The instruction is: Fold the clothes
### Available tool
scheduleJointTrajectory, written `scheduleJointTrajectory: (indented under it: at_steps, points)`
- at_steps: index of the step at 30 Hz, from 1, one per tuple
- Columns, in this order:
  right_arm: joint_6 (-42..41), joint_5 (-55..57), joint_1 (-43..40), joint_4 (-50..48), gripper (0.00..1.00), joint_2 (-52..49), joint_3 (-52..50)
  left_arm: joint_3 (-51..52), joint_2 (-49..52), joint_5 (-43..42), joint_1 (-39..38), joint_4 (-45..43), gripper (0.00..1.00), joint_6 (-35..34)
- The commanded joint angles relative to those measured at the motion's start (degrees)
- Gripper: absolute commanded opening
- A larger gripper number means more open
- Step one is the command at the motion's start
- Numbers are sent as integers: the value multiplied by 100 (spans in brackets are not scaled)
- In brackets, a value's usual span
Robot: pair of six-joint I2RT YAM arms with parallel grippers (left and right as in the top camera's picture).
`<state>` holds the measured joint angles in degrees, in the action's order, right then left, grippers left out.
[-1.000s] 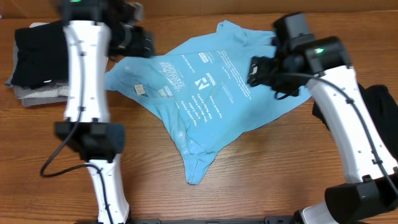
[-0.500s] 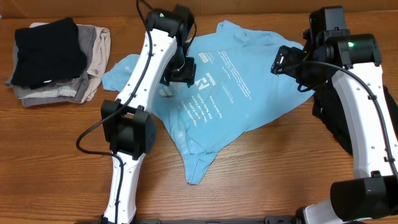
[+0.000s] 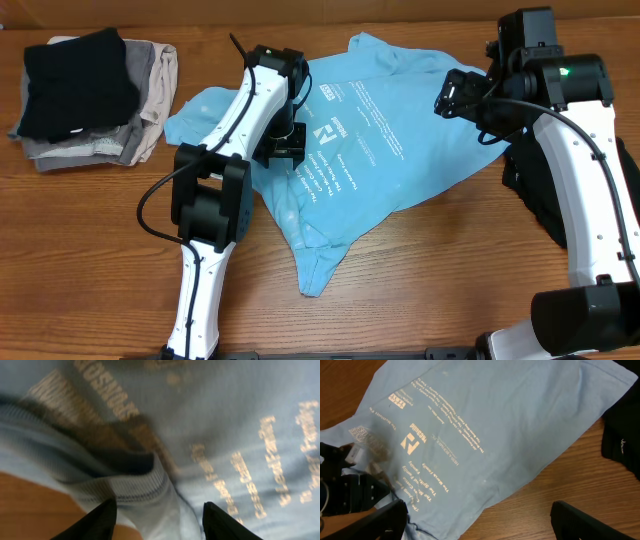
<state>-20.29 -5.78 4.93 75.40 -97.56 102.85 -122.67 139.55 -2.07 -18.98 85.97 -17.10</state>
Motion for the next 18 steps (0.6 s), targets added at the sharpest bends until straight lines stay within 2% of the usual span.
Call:
scheduleJointTrajectory:
  at_steps: [1, 5, 8, 18]
  points:
    - [90, -28, 13, -44, 95, 101, 61, 221, -4, 216, 44, -229, 53, -90]
    - [107, -28, 15, -52, 95, 101, 61, 262, -4, 505, 59, -330, 33, -92]
    - [107, -28, 15, -81, 95, 101, 61, 262, -4, 678, 111, -157, 4, -92]
    - [149, -28, 15, -129, 95, 101, 61, 258, -68, 1027, 634, 1093, 4, -258]
